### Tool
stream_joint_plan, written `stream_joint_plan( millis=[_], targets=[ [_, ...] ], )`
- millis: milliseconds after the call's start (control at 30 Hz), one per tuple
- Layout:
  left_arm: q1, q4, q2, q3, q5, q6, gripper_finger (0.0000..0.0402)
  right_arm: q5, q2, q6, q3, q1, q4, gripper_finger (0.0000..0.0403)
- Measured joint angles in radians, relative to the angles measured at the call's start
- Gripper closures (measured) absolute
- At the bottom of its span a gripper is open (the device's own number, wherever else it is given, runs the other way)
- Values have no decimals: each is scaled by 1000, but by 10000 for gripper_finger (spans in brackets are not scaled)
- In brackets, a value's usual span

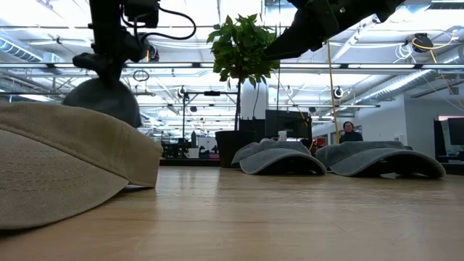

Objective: Pick & Place hat
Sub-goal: Put the top blue cap into the left transparent bin

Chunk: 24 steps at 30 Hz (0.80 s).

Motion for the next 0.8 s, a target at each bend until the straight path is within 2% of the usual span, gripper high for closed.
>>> stream_joint_plan(
  millis=[200,300,433,500,567,667,733,800],
  targets=[
    [26,-2,0,0,-83,7,166,0,0,0,0,0,0,90],
    [31,-3,0,0,-203,-12,143,0,0,1,0,0,0,90],
    [31,-11,0,0,-438,-247,132,0,0,1,0,0,0,90],
    [38,-44,0,0,-468,-331,135,0,0,0,0,0,0,90],
    [54,-89,-1,0,-400,-439,147,0,0,0,0,0,0,90],
    [99,-161,-3,0,-146,-663,186,0,0,-1,0,0,0,90],
    [135,-223,-2,0,-29,-812,230,0,0,-1,0,0,0,90],
    [168,-302,-3,0,4,-956,288,0,0,-3,0,0,0,90]
  ],
)
